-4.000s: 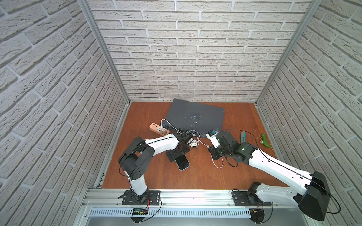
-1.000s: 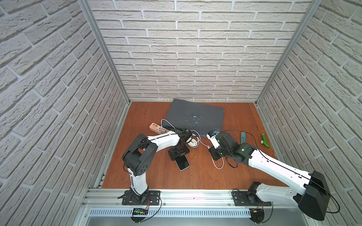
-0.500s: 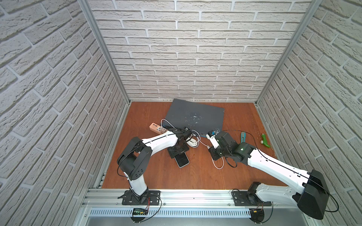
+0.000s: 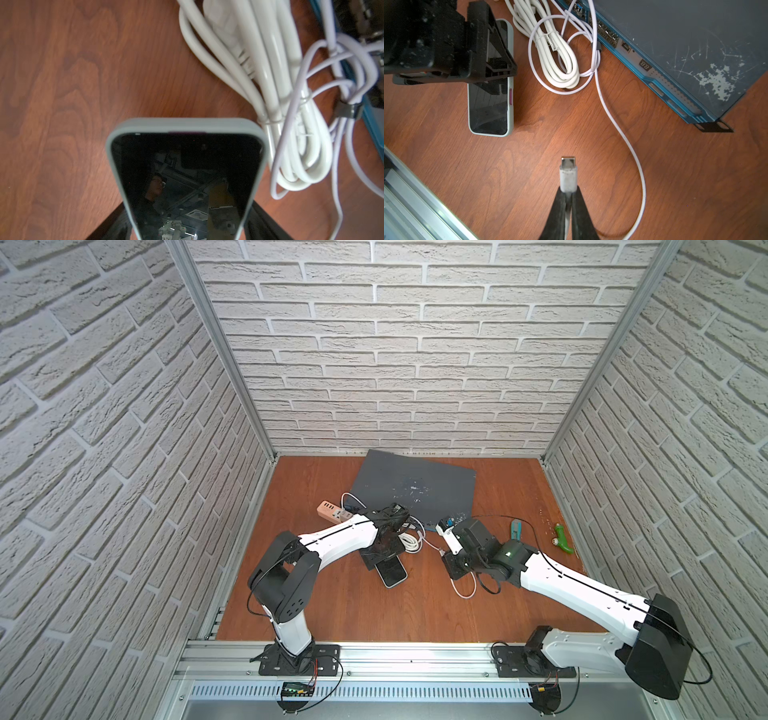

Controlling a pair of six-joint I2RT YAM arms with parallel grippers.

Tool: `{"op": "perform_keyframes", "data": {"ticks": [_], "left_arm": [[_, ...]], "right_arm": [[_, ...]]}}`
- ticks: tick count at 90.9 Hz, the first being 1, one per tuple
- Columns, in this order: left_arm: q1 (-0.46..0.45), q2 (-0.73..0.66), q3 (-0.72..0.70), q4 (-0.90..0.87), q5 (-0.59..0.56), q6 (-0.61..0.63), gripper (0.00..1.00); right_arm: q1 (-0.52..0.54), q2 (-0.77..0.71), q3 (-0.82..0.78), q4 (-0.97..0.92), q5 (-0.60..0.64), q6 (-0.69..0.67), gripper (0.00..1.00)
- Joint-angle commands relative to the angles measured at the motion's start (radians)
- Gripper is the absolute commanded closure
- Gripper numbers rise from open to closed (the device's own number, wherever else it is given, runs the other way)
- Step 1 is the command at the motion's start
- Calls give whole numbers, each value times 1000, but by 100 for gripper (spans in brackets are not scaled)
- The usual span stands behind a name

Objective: Plug the charging cable into the phone
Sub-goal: Pick up the phone at the center of the board.

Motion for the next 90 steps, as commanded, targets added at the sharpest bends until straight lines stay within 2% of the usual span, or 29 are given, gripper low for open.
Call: {"op": "perform_keyframes", "data": {"ticks": [1,44,69,90], "left_arm": [[6,-2,-12,27,8,-71,100],[-6,-132,-19,-27,-65,-151,100],[-6,-83,41,-142,-60,-228,100],[-2,-54,64,-136,-10,-242,100]], "right_arm": [[6,-5,17,-14,20,-19,97],[31,15,19,-10,28,-50,97],[68,43,-6,34,1,-117,97],[76,2,-58,89,-19,-148,97]]}}
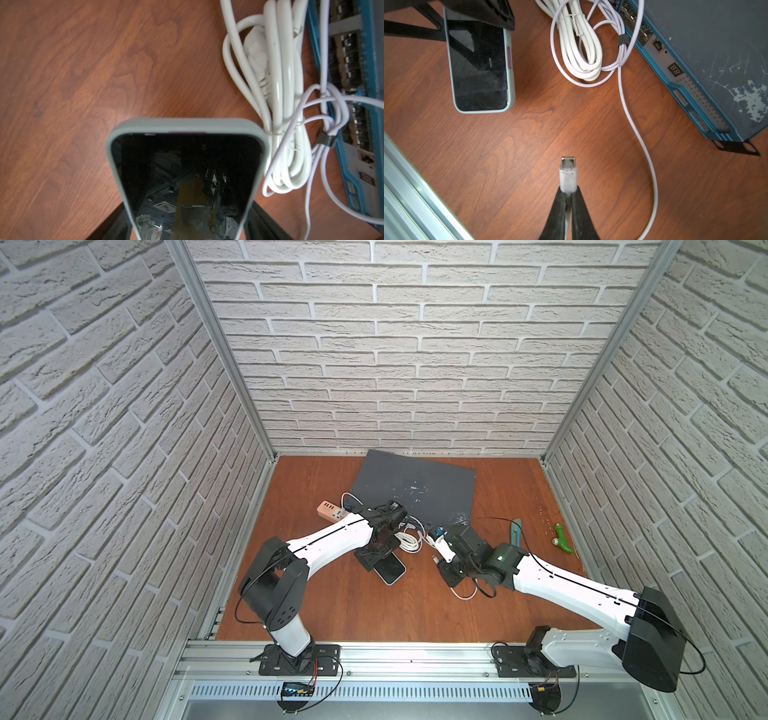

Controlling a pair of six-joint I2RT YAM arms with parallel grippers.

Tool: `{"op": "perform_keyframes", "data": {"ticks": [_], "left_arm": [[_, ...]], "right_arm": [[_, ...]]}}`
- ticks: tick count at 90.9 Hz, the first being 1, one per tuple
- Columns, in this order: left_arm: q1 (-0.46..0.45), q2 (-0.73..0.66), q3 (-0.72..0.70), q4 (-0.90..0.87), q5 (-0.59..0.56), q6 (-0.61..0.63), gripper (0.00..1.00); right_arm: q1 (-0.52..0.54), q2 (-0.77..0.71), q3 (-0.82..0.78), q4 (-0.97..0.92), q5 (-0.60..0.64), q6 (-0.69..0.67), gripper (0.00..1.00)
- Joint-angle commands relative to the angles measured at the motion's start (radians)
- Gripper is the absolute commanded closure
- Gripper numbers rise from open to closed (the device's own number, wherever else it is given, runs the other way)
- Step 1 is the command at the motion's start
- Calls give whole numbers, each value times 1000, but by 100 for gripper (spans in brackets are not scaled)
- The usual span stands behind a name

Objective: Plug the charging cable into the phone
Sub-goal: Insert the charging cable into the phone.

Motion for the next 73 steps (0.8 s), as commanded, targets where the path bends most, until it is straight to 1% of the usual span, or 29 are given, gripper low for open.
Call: {"op": "perform_keyframes", "data": {"ticks": [1,22,34,50,64,73], "left_arm": [[1,7,33,-21,31,-26,100],[3,-8,29,2,47,-36,100],[8,-34,15,4,39,-61,100],[13,-79,-5,-1,31,-102,100],[17,-113,-19,-10,24,-134,100],[19,-133,-27,-13,14,-141,100]], "right_arm": [[6,-27,-18,43,-13,-31,97],[17,76,75,-74,-65,-6,97],[49,51,58,-61,-55,-9,97],[84,49,51,-96,-53,-41,97],[131,62,55,-134,-2,-53,97],[160,62,47,-120,8,-52,97]]}}
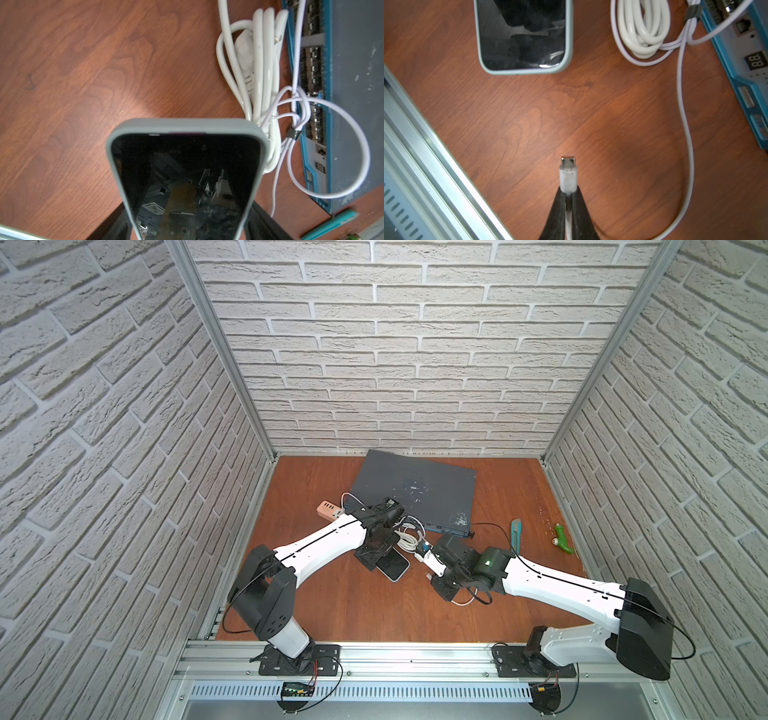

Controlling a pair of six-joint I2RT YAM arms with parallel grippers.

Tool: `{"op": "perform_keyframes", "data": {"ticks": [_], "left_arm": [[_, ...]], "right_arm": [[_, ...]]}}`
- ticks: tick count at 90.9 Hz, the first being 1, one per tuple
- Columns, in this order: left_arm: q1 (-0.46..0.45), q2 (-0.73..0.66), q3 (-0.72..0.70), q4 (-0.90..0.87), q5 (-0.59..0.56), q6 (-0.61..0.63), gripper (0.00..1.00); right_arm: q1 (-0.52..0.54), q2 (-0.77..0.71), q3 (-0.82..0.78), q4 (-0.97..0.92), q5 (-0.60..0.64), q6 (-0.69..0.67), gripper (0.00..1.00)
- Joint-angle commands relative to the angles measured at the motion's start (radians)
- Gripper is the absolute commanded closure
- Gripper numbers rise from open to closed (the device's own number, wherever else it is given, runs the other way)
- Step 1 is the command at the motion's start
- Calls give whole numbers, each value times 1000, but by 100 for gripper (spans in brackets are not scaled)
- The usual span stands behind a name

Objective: Plug the charging cable into the phone
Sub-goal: Insert the charging cable into the phone.

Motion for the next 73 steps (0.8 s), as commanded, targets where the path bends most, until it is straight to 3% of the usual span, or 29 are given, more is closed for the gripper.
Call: {"op": "perform_keyframes", "data": {"ticks": [1,35,73], "left_arm": [[8,-45,-16,-16,-21,-39,100],[2,-61,-32,-53,-25,-53,100],[-15,-40,-57,-58,-11,-64,100]], "right_arm": [[37,-6,-3,-6,35,-15,97],[175,129,28,76,187,-96,97],[219,216,78,142,172,-118,97]]}}
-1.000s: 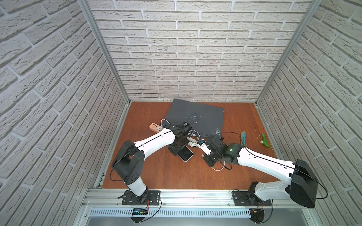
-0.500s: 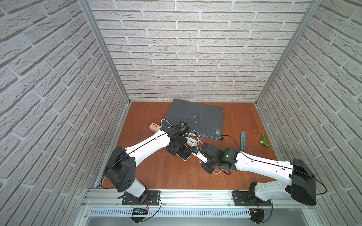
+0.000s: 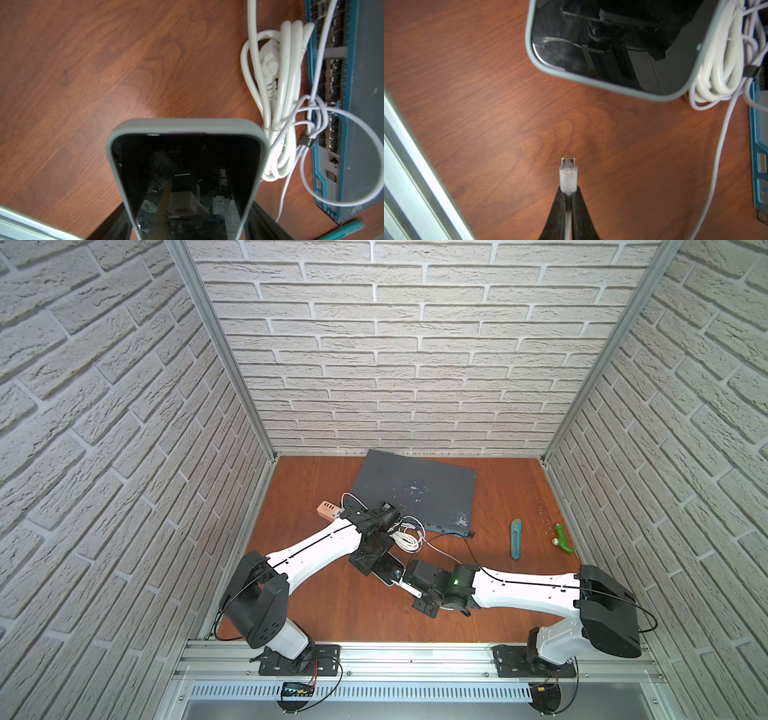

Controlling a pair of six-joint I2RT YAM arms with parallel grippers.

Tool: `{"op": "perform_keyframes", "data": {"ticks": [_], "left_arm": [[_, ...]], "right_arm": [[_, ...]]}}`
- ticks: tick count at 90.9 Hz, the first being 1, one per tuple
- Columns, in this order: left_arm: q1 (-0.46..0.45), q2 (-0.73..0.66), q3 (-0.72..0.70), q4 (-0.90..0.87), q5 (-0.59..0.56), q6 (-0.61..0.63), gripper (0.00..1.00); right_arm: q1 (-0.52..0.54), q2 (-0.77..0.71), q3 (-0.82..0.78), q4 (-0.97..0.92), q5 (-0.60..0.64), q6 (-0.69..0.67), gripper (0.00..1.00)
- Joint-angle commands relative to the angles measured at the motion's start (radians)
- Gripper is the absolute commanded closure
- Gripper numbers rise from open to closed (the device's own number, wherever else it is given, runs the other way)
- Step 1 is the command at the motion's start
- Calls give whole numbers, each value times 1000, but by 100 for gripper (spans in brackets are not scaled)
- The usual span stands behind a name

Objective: Plug the charging cable into the phone
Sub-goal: Insert the charging cable into the phone.

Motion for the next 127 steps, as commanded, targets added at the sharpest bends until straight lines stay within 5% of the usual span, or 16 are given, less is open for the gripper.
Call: {"op": "perform_keyframes", "data": {"ticks": [1,127], "left_arm": [[-9,-1,-8,-24,-1,-28,100],[-50,8,-6,-27,-21,-3,100]], "right_arm": [[15,20,31,28,6,-16,97],[14,32,63,37,42,-16,97]]}}
